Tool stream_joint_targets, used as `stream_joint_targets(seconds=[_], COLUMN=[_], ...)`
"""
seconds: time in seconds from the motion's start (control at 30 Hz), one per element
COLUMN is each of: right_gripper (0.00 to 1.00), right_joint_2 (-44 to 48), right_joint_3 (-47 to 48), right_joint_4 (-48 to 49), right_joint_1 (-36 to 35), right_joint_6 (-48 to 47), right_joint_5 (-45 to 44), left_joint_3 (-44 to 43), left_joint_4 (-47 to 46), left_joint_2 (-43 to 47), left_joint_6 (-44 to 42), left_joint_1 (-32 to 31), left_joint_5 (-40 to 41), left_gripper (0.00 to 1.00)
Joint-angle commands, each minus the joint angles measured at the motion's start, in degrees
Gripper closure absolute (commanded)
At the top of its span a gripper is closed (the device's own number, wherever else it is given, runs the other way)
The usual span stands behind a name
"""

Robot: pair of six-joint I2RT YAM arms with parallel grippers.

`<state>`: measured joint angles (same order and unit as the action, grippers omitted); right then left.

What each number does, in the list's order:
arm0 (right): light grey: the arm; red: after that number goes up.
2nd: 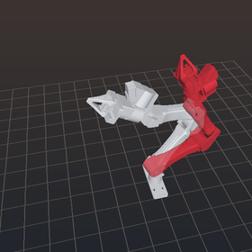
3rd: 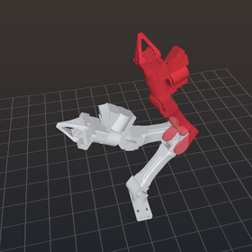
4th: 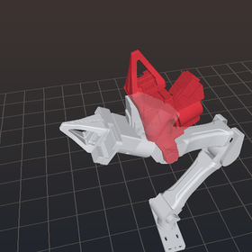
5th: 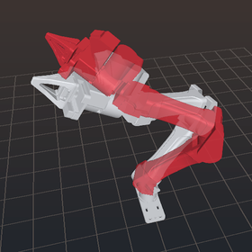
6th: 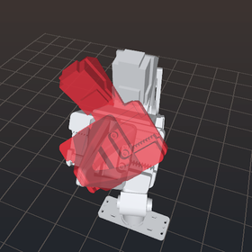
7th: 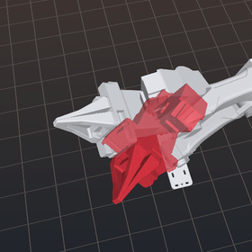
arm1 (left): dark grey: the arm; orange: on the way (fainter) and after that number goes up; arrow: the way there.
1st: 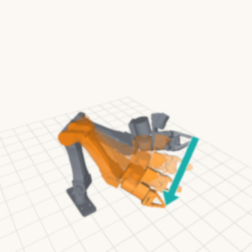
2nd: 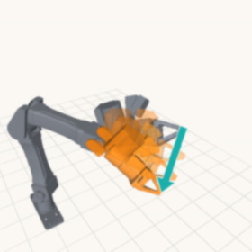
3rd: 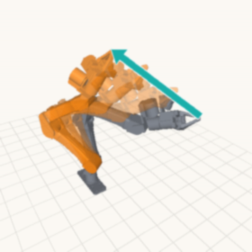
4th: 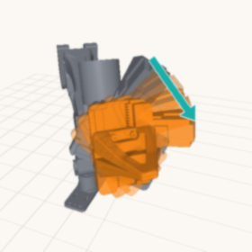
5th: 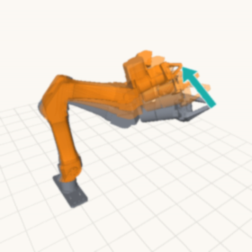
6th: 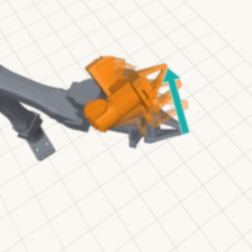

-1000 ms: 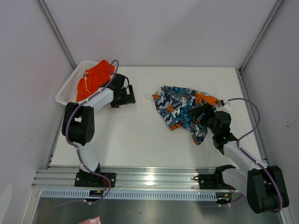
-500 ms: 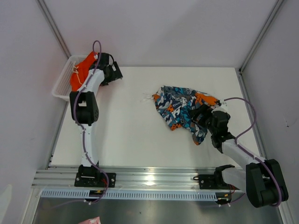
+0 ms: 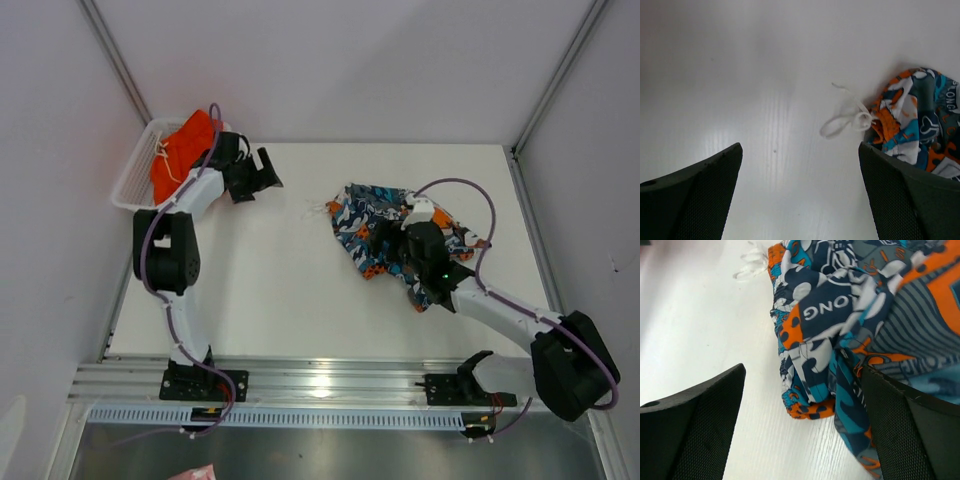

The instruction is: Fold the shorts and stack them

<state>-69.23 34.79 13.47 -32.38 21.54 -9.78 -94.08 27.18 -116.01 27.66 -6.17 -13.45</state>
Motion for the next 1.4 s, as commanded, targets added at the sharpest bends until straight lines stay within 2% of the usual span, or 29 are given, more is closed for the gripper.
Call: stream_joint_targets(seconds=[0.0,0.07,0.27,0.33,0.4,0.43,0.5,0.53,0.63,0.67,0.7,0.73,0.8,0.87,0.93,1.0,1.1,1.2,1.37], right_gripper=[0.04,0.04,0.06,0.1,0.28,0.51,0.65,0.65,0.62,0.6,0.54,0.4,0.25,0.18,0.22,0.33,0.26,0.26,0.3], right_joint_2=[-7.46,-10.56,-23.74,-26.64,-29.99,-30.61,-30.18,-29.04,-21.84,-19.91,-16.58,-15.51,-12.87,-11.81,-11.37,-10.75,-9.61,-8.03,-3.46], right_joint_3=[7.83,9.85,18.9,21.89,23.48,24.44,24.37,23.06,18.59,17.78,17.25,17.25,17.25,17.07,16.55,14.53,10.4,8.72,1.89], right_joint_4=[-6.51,-7.67,-16.36,-19.08,-20.59,-20.59,-18.76,-17.27,-8.13,-6.55,-5.31,-5.65,-6.88,-8.11,-9.96,-9.0,-7.23,-8.37,-4.44], right_joint_1=[-3.73,-5.49,-7.17,-7.17,-7.26,-7.61,-8.39,-9.1,-11.21,-11.13,-10.43,-9.81,-7.01,-5.42,-3.05,-1.64,0.04,-0.84,-5.57], right_joint_6=[-7.12,-8.79,-8.53,-8.53,-8.62,-8.88,-9.67,-11.07,-10.48,-9.77,-9.07,-8.28,-6.87,-4.94,-3.44,-0.9,0.25,1.57,11.14], right_joint_5=[-4.28,-5.94,-7.79,-7.45,-5.35,-4.12,0.79,3.25,20.01,21.98,23.22,23.58,25.68,24.82,24.46,25.25,26.31,25.34,18.85], left_joint_3=[7.67,14.32,23.4,26.22,30.07,30.88,34.21,35.01,40.35,41.6,42.4,43.27,46.53,49.51,51.28,52.94,54.09,55.75,57.7], left_joint_4=[-7.48,-10.82,-11.62,-11.97,-12.5,-12.85,-13.11,-13.12,-13.38,-13.73,-14.25,-14.52,-14.96,-16.36,-16.98,-18.03,-18.74,-20.57,-23.48], left_joint_2=[12.69,16.41,27.57,30.3,34.25,35.57,39.18,40.41,45.42,46.65,49.01,50.08,51.75,53.42,54.13,53.96,53.69,53.34,52.02], left_joint_6=[3.45,4.94,5.65,6.0,6.35,6.61,6.62,6.7,6.62,6.53,6.36,6.01,5.83,5.91,6.09,6.18,6.27,6.53,7.85], left_joint_1=[-2.6,-3.49,-7.26,-7.88,-8.68,-8.94,-9.56,-9.73,-10.44,-10.52,-10.61,-10.61,-10.7,-10.79,-11.23,-11.75,-13.16,-14.21,-15.01], left_joint_5=[-4.3,-4.65,-5.62,-5.18,-4.22,-3.95,-2.64,-2.2,0.61,1.23,1.67,2.72,3.08,2.65,2.55,2.12,3.34,4.22,3.87], left_gripper=[0.01,0.01,0.01,0.01,0.01,0.01,0.01,0.01,0.01,0.01,0.01,0.01,0.01,0.01,0.01,0.01,0.01,0.01,0.01])
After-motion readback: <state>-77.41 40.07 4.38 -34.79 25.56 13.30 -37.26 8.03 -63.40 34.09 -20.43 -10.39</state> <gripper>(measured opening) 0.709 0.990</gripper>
